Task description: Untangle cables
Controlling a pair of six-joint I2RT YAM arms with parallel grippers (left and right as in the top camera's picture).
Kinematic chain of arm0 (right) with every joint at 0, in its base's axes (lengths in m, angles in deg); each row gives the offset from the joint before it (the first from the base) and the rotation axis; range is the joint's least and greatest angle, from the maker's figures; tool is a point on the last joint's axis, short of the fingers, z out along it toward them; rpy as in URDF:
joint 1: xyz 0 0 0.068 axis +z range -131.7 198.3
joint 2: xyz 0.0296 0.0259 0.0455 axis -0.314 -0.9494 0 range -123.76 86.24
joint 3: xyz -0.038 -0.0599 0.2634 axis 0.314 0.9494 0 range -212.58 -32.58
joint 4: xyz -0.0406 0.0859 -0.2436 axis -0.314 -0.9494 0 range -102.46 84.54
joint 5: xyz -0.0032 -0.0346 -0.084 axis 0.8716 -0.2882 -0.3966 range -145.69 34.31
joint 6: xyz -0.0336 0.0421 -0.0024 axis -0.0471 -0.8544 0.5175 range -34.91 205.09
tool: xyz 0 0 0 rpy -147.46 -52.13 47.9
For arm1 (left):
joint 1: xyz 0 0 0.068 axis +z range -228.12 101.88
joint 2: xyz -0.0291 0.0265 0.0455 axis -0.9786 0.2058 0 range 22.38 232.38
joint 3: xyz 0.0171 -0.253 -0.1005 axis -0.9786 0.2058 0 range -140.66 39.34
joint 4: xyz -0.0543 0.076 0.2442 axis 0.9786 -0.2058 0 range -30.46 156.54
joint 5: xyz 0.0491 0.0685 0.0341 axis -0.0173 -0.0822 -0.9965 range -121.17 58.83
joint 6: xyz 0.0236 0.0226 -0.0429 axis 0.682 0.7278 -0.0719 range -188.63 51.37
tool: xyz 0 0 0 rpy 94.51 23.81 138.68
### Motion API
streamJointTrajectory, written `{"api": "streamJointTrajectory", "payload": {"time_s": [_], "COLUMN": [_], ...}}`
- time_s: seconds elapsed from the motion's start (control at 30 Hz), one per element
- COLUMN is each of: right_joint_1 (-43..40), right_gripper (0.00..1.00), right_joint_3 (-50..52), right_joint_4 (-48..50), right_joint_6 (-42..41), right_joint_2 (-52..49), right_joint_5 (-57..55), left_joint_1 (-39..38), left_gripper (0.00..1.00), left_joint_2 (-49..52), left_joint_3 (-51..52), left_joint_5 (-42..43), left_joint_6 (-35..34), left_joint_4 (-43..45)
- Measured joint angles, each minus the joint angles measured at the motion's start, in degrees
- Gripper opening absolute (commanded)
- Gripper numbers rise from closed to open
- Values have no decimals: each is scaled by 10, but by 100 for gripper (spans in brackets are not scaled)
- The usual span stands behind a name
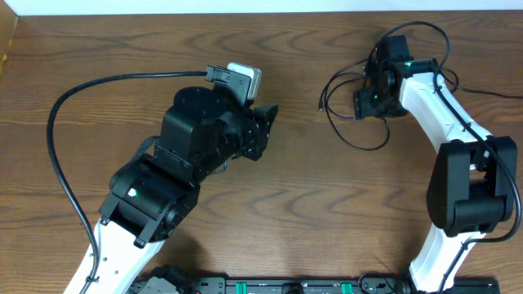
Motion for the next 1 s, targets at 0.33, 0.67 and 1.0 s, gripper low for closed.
{"api": "streamJointTrajectory", "payload": {"time_s": [0.33, 0.67, 1.0], "right_joint_1": [-39, -55, -40], "right_gripper": [67, 2, 1], "right_joint_3": [5, 5, -29], "right_joint_4": [32, 52, 49], "right_joint_6": [95, 115, 90], "right_joint_2": [-66, -68, -75], "right_joint_5": [14, 26, 131], "left_joint_1": [0, 0, 0], "left_gripper": [47, 47, 47], "left_joint_2": [0, 0, 0], "left_joint_3": [0, 0, 0], "left_joint_5": [0, 0, 0], "left_joint_6": [2, 2, 2], "left_joint_4": [-15, -11, -11]}}
